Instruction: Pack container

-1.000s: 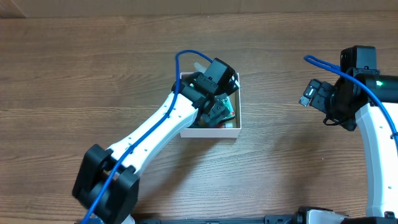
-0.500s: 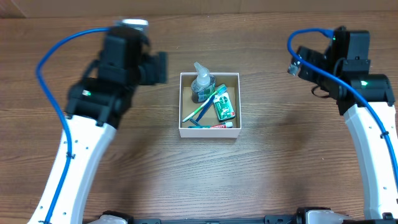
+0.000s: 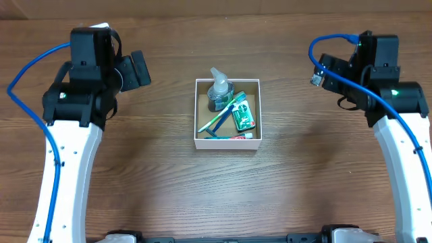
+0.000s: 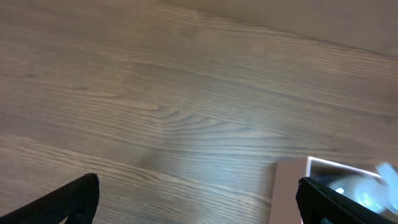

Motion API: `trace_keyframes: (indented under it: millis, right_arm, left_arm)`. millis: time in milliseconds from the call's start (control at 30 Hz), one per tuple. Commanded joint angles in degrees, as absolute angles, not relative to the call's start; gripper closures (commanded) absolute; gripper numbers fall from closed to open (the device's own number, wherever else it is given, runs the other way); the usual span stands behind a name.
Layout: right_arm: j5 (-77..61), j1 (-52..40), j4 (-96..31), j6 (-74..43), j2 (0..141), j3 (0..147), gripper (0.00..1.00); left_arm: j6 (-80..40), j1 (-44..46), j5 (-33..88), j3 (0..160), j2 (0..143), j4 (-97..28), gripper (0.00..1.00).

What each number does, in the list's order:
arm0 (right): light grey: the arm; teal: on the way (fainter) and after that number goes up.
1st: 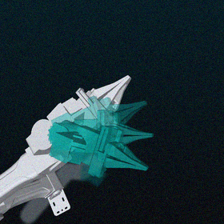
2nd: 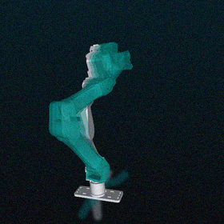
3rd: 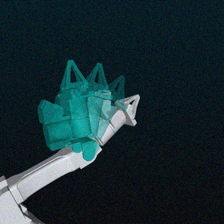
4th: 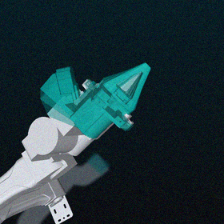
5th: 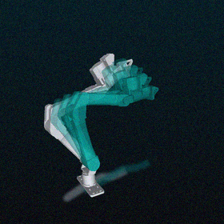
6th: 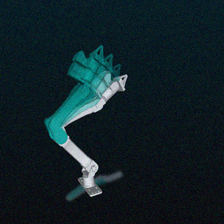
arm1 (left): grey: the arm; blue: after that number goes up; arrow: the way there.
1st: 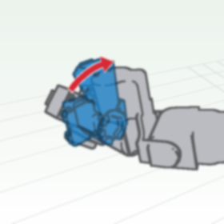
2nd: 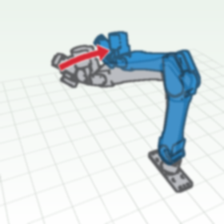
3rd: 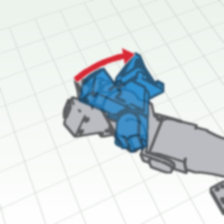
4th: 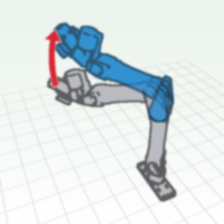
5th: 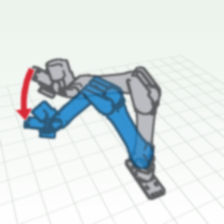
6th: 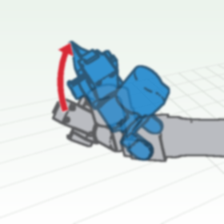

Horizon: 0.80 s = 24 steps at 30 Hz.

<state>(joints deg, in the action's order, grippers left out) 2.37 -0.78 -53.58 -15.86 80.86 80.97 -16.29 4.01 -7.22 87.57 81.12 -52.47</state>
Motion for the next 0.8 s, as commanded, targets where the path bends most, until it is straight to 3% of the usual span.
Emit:
trace_keyframes:
  millis: [0, 500, 767]
  right_arm:
    - [4.4, -0.6, -55.0, -18.3, 73.5, 81.3, 0.0]
    - [4.4, -0.6, -55.1, -19.6, 42.9, 57.4, 0.0]
    - [7.3, -0.6, -58.0, -20.0, 36.3, 53.3, 0.0]
  left_arm:
    - [-11.6, 3.9, -2.8, 85.0, 71.8, -52.4, 0.0]
    - [-11.8, 3.9, -2.1, 60.0, 26.0, -53.0, 0.0]
    - [-14.2, 3.9, -5.0, 52.7, 18.4, -55.2, 0.0]
